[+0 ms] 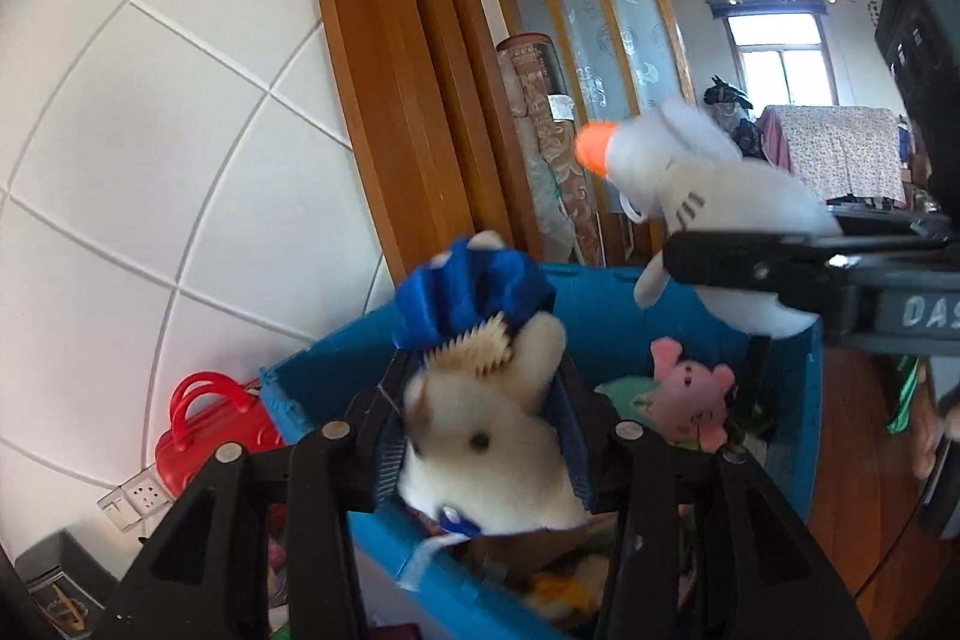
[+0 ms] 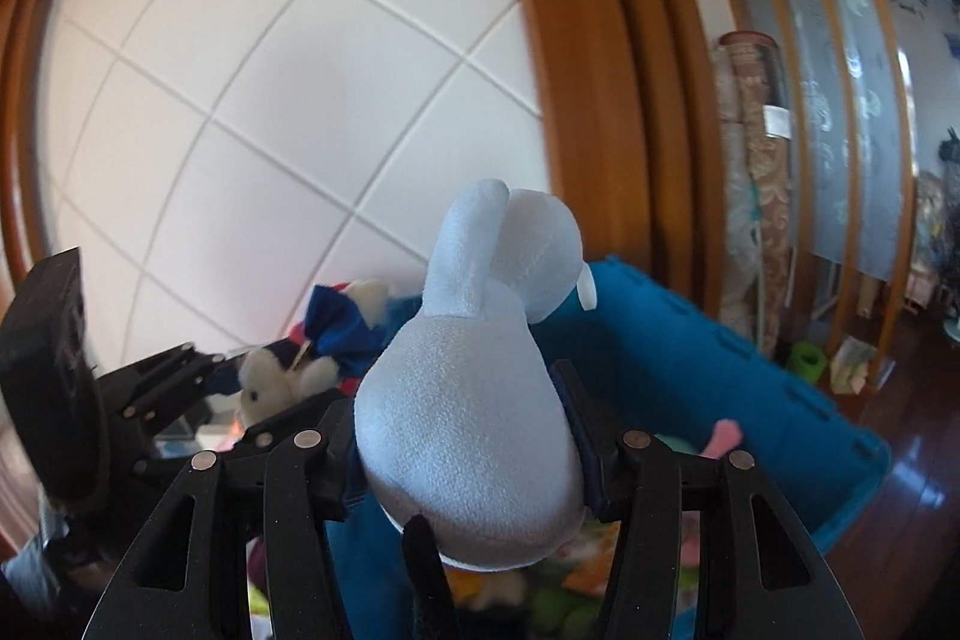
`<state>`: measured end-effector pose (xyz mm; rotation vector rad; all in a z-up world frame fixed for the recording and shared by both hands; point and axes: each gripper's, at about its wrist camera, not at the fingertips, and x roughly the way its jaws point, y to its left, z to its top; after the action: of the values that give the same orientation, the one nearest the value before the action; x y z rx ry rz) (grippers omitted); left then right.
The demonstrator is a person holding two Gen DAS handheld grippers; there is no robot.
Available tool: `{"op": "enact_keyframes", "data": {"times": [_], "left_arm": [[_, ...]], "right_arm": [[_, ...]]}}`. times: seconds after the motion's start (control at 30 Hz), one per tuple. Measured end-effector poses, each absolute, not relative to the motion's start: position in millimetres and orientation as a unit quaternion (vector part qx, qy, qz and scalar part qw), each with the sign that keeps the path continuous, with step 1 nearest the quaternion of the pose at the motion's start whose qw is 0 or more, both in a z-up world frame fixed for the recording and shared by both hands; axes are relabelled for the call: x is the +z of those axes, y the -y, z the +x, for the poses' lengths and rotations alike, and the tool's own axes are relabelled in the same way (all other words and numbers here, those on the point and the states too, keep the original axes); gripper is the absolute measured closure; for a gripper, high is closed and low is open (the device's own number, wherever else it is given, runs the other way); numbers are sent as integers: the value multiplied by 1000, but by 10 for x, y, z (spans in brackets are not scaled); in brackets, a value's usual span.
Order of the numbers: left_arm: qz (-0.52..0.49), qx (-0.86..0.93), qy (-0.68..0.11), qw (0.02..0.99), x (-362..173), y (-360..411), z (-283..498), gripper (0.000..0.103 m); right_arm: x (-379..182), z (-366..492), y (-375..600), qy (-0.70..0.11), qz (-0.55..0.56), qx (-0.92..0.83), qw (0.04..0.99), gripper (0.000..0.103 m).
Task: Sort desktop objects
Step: 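Lift both plush toys and carry them over the blue bin, then open both tools to drop the plush toys into the bin, then move both tools back toward the white bottle and black bag roll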
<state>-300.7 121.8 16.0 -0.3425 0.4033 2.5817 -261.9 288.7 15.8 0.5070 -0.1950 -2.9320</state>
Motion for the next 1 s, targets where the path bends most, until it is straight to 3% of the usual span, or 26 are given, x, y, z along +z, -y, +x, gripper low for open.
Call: {"op": "enact_keyframes", "data": {"times": [0.03, 0.07, 0.1, 0.13, 0.17, 0.27, 0.4, 1.0], "left_arm": [[-131, 950, -147, 240, 186, -1307, -3066, 33], [-133, 953, -148, 228, 206, -1394, -3071, 25], [-124, 958, -148, 211, 236, -1453, -3073, 18], [-117, 960, -147, 206, 254, -1524, -3058, 16], [-114, 962, -144, 203, 276, -1567, -3055, 14], [-113, 967, -140, 180, 305, -1607, -3036, 8], [-126, 972, -140, 143, 271, -1592, -3012, 8], [-153, 979, -135, 0, -19, -880, -2592, 8]], "right_arm": [[159, -2705, -2973, 69, 178, -979, 75, 44], [159, -2783, -3027, 72, 181, -978, 70, 36], [165, -2841, -3074, 78, 177, -979, 63, 27], [172, -2849, -3139, 81, 173, -980, 60, 11], [193, -2838, -3193, 85, 163, -981, 61, 6], [269, -2760, -3301, 90, 148, -983, 64, 5], [300, -2677, -3432, 109, 131, -983, 70, 0], [-149, -2453, -3098, 114, 151, -969, 160, 0]]}}
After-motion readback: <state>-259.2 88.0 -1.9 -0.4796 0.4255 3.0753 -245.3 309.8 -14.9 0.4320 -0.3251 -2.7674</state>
